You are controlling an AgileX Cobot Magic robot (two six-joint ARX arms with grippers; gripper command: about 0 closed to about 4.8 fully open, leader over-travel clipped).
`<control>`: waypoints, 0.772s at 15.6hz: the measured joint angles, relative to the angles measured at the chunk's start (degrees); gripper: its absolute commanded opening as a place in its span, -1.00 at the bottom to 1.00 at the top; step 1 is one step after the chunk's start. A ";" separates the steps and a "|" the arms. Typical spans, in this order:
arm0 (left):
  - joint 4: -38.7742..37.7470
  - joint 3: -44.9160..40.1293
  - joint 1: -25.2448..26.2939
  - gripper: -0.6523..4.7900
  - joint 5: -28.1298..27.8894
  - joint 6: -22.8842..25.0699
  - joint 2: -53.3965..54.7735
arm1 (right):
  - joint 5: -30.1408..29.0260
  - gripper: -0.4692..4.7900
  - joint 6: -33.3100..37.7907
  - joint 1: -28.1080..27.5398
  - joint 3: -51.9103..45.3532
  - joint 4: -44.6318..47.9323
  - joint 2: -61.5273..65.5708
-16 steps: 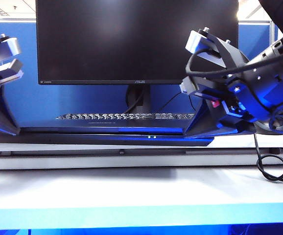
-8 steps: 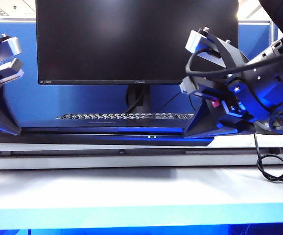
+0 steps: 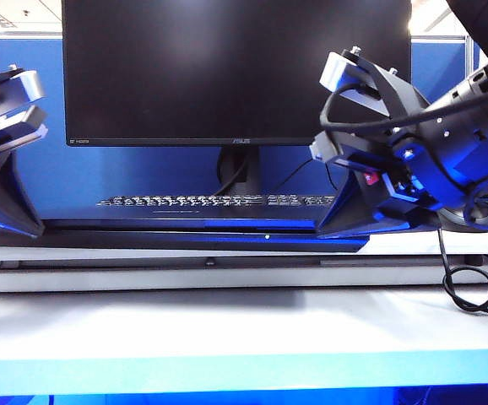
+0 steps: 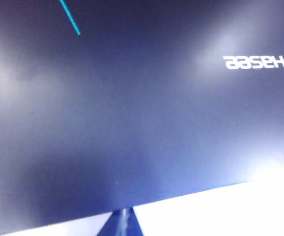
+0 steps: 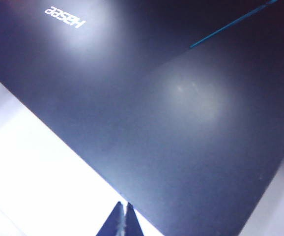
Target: Open the lid of the black laptop.
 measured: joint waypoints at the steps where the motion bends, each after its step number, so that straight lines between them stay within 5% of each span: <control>1: 0.17 0.00 0.00 -0.69 0.00 -0.04 0.02 | 0.00 -0.85 0.00 0.00 0.00 0.02 0.00; 12: 0.59 0.17 0.00 -0.68 0.00 -0.07 0.11 | -0.02 -0.85 0.00 0.00 0.00 0.39 0.00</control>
